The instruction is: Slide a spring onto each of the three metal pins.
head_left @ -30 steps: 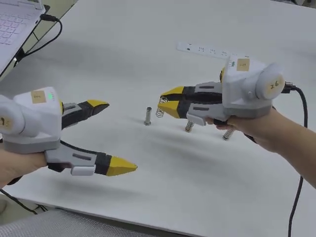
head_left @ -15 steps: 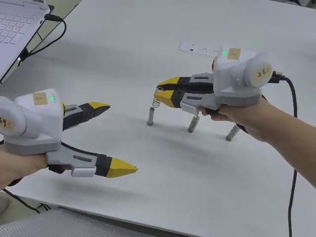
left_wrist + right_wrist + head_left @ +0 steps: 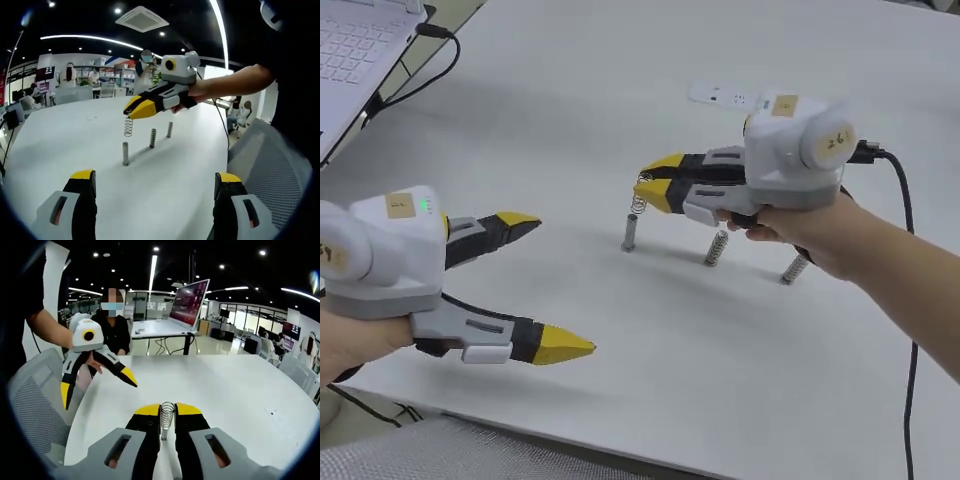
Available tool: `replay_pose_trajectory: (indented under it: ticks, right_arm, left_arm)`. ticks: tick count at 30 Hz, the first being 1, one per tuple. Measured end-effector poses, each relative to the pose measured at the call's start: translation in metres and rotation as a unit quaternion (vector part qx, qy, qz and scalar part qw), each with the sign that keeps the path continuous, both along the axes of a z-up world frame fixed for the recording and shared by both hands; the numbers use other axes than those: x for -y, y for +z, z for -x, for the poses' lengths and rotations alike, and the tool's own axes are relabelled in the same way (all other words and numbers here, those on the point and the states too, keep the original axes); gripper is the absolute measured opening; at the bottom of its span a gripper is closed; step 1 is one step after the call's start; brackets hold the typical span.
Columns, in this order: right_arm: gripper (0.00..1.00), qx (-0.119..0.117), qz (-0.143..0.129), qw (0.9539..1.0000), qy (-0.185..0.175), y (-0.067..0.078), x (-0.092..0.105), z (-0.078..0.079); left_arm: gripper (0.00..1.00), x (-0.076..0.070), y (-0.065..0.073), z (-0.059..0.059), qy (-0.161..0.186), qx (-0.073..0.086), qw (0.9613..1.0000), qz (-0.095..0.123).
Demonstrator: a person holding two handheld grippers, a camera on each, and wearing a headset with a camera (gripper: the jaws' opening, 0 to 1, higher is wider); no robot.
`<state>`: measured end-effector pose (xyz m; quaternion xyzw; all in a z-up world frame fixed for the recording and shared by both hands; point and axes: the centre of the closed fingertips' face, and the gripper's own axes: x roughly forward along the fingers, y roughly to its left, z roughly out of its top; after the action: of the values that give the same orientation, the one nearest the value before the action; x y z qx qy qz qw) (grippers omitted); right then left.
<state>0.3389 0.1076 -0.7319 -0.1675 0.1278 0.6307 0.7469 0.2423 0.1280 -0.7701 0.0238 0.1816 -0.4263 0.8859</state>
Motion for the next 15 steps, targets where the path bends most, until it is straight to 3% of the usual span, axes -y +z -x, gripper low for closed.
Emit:
replay_pose_trajectory:
  ticks: [15]
  right_arm:
    - [0.07,-0.007,0.014,0.9999,-0.004,-0.012,-0.005,-0.002]
  left_arm:
    - [0.95,0.000,0.002,0.001,0.000,-0.001,1.0000,0.002]
